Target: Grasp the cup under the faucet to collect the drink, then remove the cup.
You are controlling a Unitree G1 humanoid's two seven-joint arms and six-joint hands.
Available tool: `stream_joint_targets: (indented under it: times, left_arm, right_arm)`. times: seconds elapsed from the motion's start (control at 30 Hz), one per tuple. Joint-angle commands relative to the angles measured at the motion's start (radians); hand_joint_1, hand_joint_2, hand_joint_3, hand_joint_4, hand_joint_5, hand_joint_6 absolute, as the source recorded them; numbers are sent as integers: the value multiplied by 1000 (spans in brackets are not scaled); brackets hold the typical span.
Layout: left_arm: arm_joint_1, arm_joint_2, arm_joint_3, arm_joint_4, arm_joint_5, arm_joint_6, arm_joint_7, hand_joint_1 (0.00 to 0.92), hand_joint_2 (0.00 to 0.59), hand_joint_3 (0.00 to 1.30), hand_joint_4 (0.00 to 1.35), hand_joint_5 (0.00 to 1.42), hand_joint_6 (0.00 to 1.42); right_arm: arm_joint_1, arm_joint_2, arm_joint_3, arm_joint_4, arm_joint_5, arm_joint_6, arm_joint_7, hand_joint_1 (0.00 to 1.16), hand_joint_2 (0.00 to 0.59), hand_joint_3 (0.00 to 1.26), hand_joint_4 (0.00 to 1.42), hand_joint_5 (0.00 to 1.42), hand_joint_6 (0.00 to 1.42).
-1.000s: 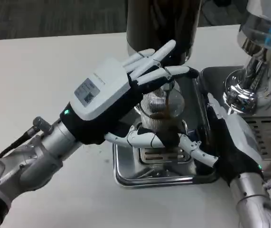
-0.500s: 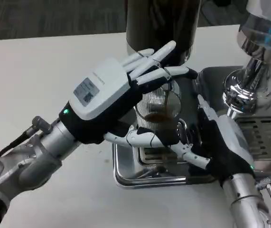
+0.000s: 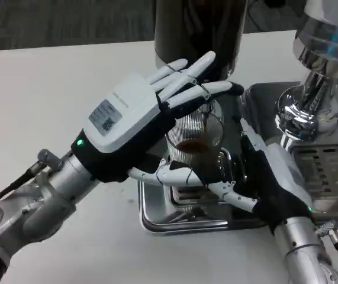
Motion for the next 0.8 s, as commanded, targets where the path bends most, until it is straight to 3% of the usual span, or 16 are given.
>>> stream_joint_targets:
  times: [0.03,0.47,0.53,0.67,0.8]
  left_arm:
    - [55,19,14,-42,5,12,2,0,111,103,0,71,1]
    - [205,58,152,-97,-83,91,-4,0,84,42,0,1,0]
    - [242,64,173,-102,-90,105,0,0,76,30,0,0,0]
    - [315,65,209,-81,-112,142,5,0,78,13,0,0,0]
    - [376,52,231,-50,-129,173,19,0,78,8,0,0,0]
  right_arm:
    - [2,-1,-6,1,3,-23,-10,479,210,0,0,0,0]
    - [-9,-7,-9,18,17,-58,-4,480,209,0,0,0,2]
    - [-14,-24,17,4,-45,-54,-22,480,208,0,0,0,3]
    - [-21,1,-9,37,8,-54,-9,481,207,0,0,0,3]
    - [-33,-9,-3,43,4,-58,-2,479,209,0,0,0,3]
